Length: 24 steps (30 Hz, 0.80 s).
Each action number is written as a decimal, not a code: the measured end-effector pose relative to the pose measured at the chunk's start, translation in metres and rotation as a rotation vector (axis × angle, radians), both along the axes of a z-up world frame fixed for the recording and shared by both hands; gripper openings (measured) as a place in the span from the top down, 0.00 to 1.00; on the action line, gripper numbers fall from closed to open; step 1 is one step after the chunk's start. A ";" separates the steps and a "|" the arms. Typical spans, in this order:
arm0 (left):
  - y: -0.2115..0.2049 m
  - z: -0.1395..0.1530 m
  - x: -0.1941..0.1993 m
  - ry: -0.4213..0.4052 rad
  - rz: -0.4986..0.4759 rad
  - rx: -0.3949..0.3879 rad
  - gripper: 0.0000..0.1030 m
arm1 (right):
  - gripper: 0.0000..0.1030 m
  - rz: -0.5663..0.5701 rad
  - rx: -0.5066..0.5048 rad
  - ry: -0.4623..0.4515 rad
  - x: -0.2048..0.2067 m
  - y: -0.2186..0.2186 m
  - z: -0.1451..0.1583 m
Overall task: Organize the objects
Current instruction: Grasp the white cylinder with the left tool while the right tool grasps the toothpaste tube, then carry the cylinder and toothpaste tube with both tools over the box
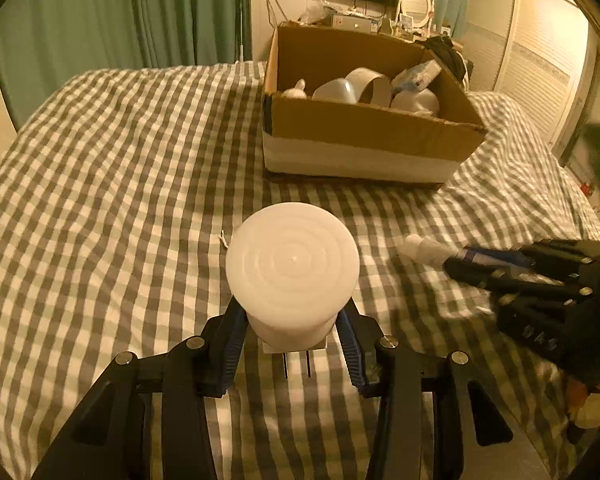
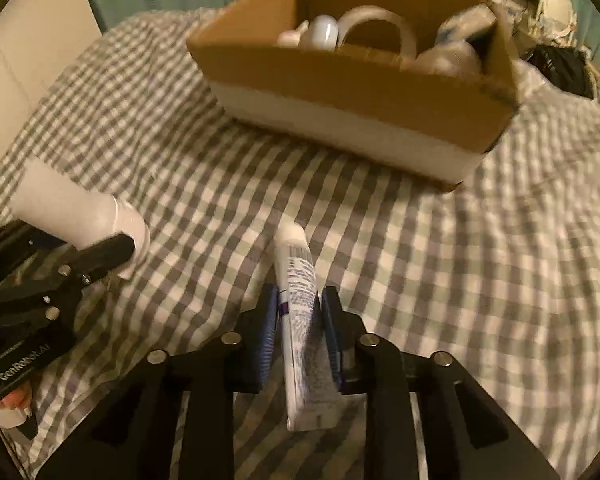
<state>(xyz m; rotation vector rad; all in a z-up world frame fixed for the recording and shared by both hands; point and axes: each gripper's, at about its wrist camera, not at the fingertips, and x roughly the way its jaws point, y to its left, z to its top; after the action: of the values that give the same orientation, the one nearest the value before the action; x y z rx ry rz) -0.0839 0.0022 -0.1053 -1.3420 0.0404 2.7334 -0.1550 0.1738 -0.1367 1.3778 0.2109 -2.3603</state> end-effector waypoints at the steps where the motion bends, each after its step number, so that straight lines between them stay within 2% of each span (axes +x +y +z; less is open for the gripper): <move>1: 0.001 0.004 0.003 0.005 -0.002 -0.001 0.57 | 0.82 -0.011 0.003 0.041 0.006 0.004 0.010; 6: 0.010 0.024 0.014 0.025 -0.013 -0.004 0.57 | 0.83 -0.042 0.010 0.166 0.035 0.017 0.049; 14: 0.022 0.068 0.014 0.089 -0.040 -0.016 0.57 | 0.83 -0.058 -0.009 0.318 0.055 0.024 0.112; 19: 0.032 0.109 -0.007 0.169 -0.070 -0.043 0.57 | 0.83 -0.052 -0.048 0.398 0.046 0.023 0.157; 24: 0.040 0.135 -0.043 0.209 -0.084 -0.051 0.57 | 0.83 -0.048 -0.069 0.476 0.023 0.018 0.194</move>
<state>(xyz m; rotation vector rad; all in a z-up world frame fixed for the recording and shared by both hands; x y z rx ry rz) -0.1273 0.0425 0.0292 -1.0345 0.1790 2.8060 -0.1323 0.1922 0.0574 0.7785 0.2252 -2.6755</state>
